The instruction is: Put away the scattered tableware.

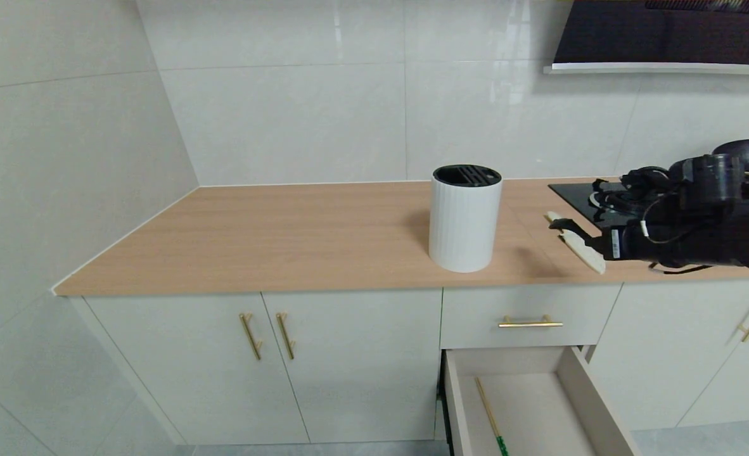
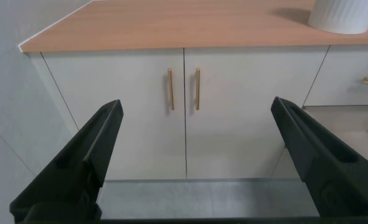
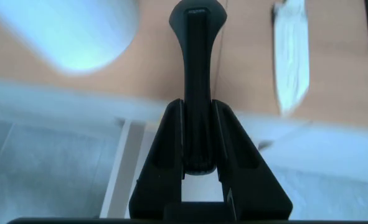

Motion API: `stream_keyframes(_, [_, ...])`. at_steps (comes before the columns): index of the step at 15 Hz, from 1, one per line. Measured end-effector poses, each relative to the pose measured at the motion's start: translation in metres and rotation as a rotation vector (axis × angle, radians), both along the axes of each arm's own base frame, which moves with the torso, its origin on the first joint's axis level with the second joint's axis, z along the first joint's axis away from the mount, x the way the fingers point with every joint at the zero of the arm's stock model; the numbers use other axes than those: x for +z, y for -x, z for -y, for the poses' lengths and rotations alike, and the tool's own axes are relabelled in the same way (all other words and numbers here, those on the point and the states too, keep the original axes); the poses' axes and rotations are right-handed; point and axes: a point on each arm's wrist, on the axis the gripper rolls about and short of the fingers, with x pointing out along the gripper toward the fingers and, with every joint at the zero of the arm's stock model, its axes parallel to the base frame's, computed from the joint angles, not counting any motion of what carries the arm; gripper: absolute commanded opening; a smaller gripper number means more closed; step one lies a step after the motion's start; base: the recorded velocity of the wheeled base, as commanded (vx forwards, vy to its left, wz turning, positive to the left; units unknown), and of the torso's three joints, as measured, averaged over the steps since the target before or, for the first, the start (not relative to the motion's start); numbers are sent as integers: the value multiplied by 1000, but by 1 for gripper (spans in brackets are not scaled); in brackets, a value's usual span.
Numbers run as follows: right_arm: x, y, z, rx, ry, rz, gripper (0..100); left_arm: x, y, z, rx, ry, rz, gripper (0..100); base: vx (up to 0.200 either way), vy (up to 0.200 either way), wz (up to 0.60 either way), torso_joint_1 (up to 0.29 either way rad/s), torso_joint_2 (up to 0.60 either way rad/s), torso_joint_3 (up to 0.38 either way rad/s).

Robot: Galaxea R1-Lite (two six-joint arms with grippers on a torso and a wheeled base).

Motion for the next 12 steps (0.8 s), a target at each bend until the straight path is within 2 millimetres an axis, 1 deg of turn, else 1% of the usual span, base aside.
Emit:
stream_keyframes(2, [-6,32,0,1,-1,-1,0,0,0,0,0,0,0,100,0,0,0,0,0,0])
stream_keyframes(5, [-19,69,2,0,-1,10,0,0,0,0,0,0,0,100,0,0,0,-19,40,32])
stream_keyframes(8, [-30,89,-7,33,0,4,0,0,0,0,-1,-1,0,100,0,0,0,-165,388,230])
stream_keyframes(12, [-39,98,-9,41,3,-8,0,0,0,0,0,0,0,100,0,0,0,-189,502,293])
